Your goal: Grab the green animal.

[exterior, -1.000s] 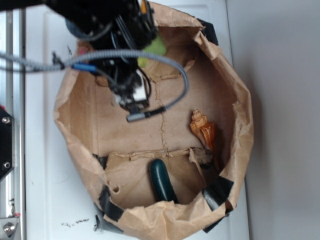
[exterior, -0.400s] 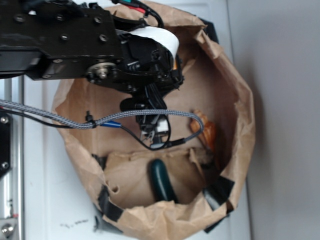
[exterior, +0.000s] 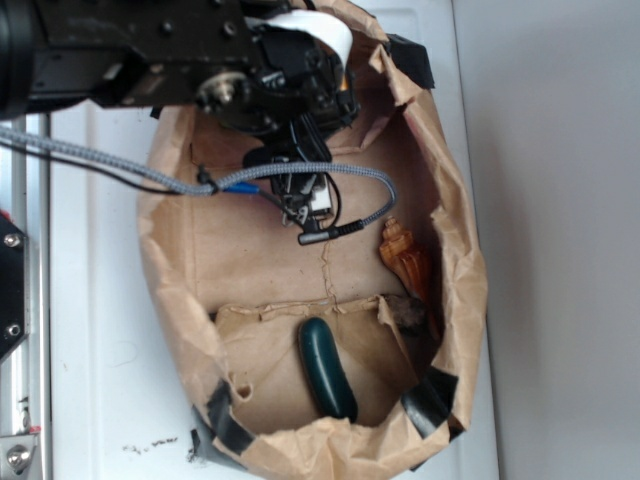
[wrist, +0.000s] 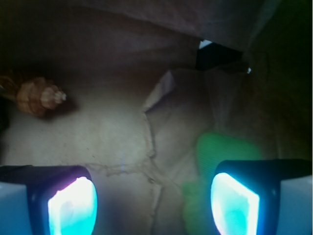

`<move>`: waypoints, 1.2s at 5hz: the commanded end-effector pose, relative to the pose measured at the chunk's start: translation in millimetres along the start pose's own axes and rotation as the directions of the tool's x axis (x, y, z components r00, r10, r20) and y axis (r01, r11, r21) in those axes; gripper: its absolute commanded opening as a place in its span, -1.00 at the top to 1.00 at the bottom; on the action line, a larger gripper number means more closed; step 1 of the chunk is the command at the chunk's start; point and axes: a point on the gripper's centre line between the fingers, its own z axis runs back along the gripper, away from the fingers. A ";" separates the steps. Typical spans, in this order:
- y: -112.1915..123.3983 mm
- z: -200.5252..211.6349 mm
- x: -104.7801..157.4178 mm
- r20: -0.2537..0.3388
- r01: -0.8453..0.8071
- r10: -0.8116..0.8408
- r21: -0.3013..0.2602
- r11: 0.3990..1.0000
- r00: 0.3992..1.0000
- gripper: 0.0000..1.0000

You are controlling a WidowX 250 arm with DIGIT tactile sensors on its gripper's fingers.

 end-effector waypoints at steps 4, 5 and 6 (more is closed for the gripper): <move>51.8 -5.0 12.9 0.032 -0.015 0.012 0.113 0.993 0.999 -1.00; 50.4 -20.0 11.6 0.050 0.045 -0.049 0.072 0.996 0.998 -1.00; 41.0 -29.2 9.0 0.026 0.127 -0.127 -0.008 0.992 0.992 -1.00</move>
